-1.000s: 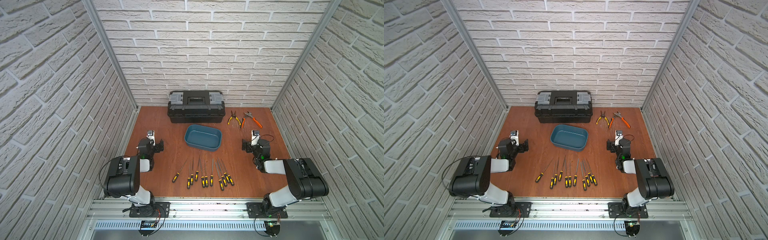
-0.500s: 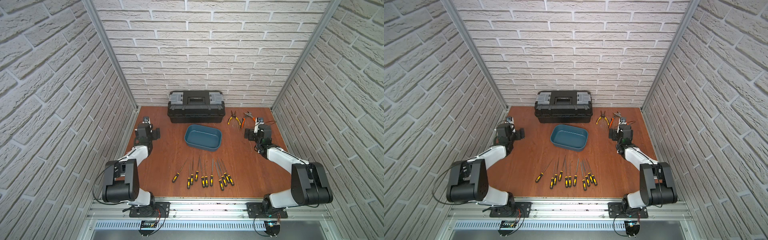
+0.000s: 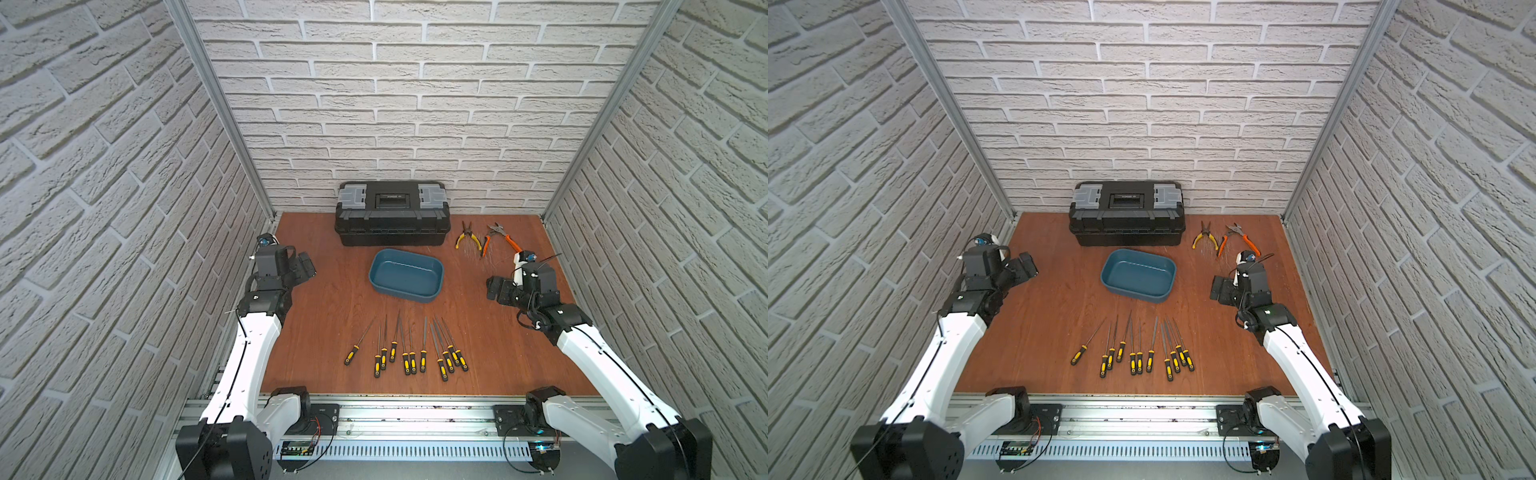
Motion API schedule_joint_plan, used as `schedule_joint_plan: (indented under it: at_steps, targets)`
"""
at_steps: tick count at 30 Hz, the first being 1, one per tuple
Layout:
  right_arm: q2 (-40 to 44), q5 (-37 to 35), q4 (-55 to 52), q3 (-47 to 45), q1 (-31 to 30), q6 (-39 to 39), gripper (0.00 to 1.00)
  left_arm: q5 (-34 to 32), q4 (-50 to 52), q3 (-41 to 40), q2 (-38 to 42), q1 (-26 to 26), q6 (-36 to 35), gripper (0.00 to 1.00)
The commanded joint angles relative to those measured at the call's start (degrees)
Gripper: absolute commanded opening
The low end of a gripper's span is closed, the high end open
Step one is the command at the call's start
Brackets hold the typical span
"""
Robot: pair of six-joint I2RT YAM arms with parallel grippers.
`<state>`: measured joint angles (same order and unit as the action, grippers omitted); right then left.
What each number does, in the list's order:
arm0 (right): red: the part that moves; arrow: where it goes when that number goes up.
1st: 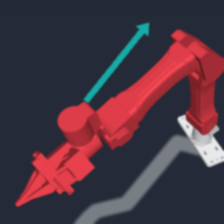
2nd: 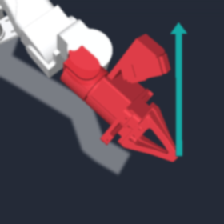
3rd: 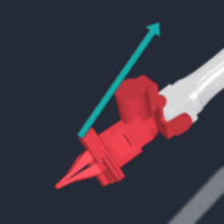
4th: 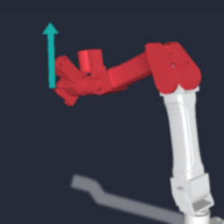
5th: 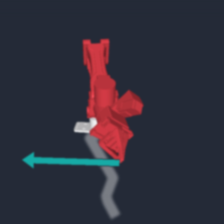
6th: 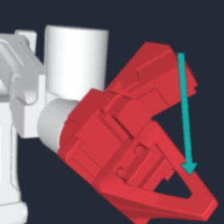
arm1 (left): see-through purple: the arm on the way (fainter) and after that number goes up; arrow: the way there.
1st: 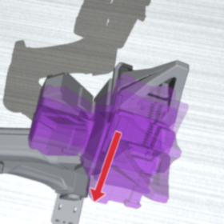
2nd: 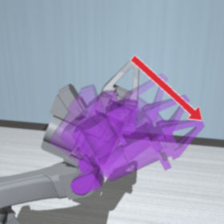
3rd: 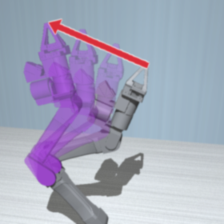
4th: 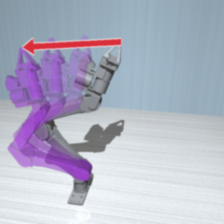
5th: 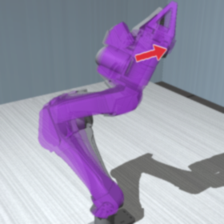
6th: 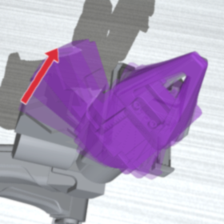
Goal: Put the file tool into the storage box
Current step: Pick up the file tool from the center of the board.
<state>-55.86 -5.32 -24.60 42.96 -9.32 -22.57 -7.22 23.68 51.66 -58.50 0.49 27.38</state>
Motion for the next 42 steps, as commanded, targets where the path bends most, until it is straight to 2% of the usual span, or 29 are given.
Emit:
schedule_joint_plan:
  at_steps: [1, 5, 8, 17, 19, 23, 26, 29, 34, 42]
  targets:
    - [2.6, 3.5, -8.1, 0.7, -3.4, -4.4, 0.94, 2.9, 10.5, 1.3, 1.7, -5.4, 1.6, 0.98]
    - [3.9, 3.5, -12.1, 1.1, -9.1, -7.4, 0.91, -0.4, 14.8, -0.2, 4.3, -14.6, 2.2, 0.98]
    - [4.2, 3.5, -13.9, 0.6, -13.1, -9.3, 0.87, -1.6, 15.2, -3.1, 6.7, -19.2, 4.8, 0.98]
    - [1.9, 1.1, -15.1, -0.8, -23.9, -12.6, 0.75, -0.5, 16.1, -6.2, 10.4, -24.7, 9.4, 0.98]
    - [-0.4, -0.4, -16.8, -0.2, -26.2, -12.8, 0.72, 0.6, 15.9, -6.4, 9.9, -26.3, 10.0, 0.98]
    - [-4.3, -6.2, -20.1, 0.3, -31.7, -14.3, 0.69, -1.1, 15.7, -6.2, 7.3, -29.9, 11.4, 0.98]
    - [-6.4, -6.7, -18.7, -1.5, -34.3, -15.9, 0.65, -2.2, 16.0, -5.6, 5.9, -32.2, 11.7, 0.98]
    - [-9.1, -7.2, -17.0, -2.9, -36.1, -16.8, 0.59, -4.0, 15.3, -6.8, 5.3, -32.8, 11.8, 0.98]
    - [-11.9, -7.8, -15.3, -4.5, -38.3, -18.4, 0.54, -5.0, 12.4, -7.6, 4.4, -32.8, 10.4, 0.98]
    - [-14.6, -8.1, -12.2, -7.8, -40.0, -20.2, 0.5, -7.0, 8.4, -3.4, -1.6, -32.8, 8.7, 0.98]
